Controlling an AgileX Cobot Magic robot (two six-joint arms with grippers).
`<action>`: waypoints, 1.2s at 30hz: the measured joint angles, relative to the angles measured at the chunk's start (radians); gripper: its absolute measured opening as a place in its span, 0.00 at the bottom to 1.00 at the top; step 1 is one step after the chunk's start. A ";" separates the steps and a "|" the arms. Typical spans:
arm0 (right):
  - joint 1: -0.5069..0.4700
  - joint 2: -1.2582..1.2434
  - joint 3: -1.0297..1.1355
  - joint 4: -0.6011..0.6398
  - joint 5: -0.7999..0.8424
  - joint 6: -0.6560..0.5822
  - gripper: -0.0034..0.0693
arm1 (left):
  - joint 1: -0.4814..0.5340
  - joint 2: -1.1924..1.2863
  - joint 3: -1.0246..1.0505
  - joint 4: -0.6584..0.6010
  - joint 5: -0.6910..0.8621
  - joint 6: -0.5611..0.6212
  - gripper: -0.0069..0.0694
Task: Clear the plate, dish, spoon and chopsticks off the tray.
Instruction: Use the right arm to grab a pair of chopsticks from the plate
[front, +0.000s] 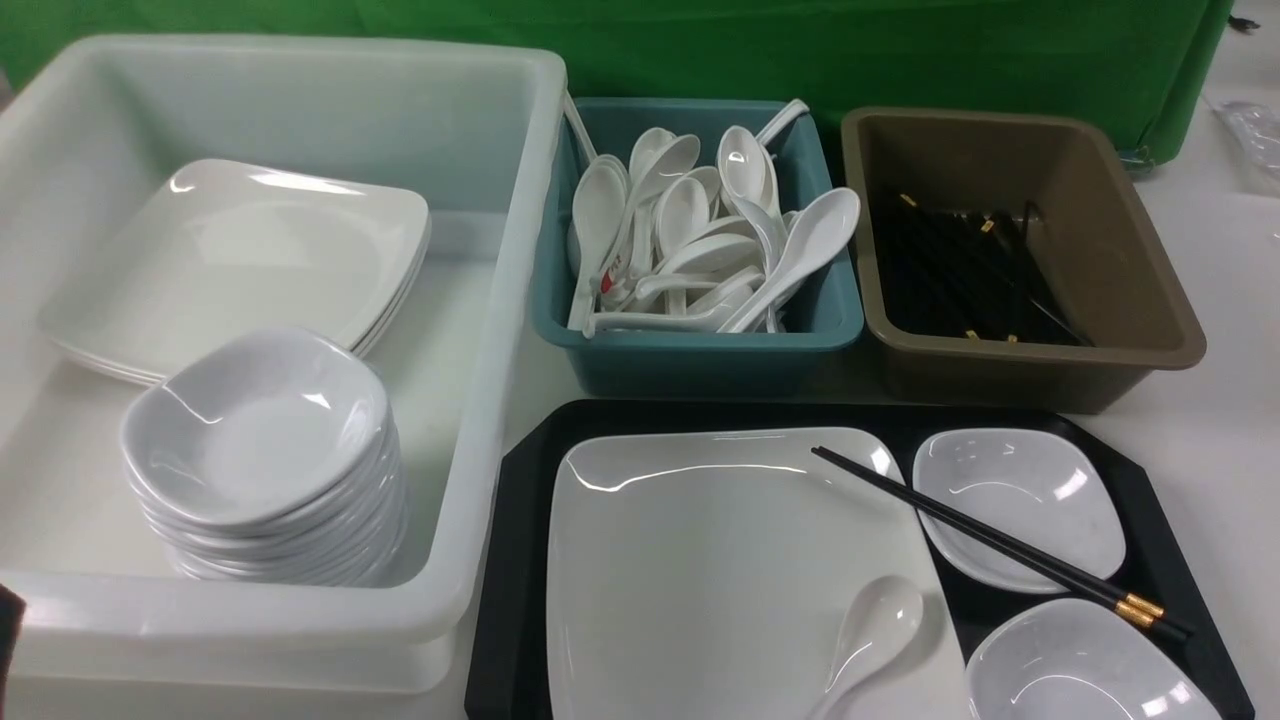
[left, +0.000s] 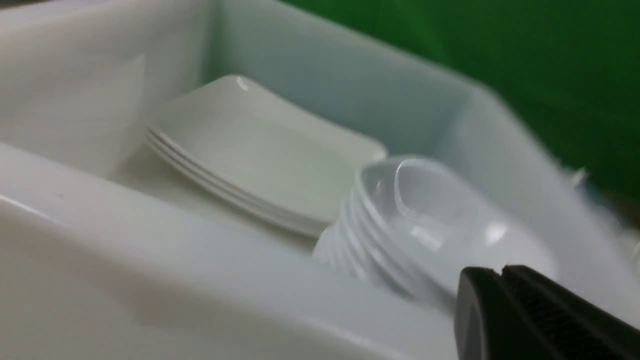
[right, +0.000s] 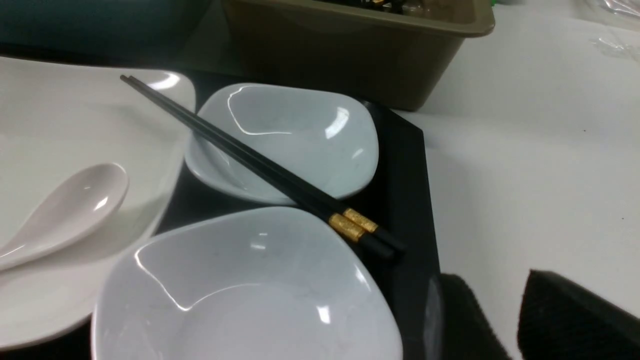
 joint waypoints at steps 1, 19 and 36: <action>0.000 0.000 0.000 0.000 0.000 0.000 0.38 | 0.000 0.000 0.000 -0.047 -0.035 -0.013 0.11; 0.000 0.000 0.000 0.000 0.000 0.000 0.38 | -0.199 0.537 -0.620 -0.121 0.609 0.438 0.11; 0.000 0.000 0.000 0.001 -0.020 0.002 0.38 | -0.611 0.938 -0.679 -0.428 0.462 0.921 0.11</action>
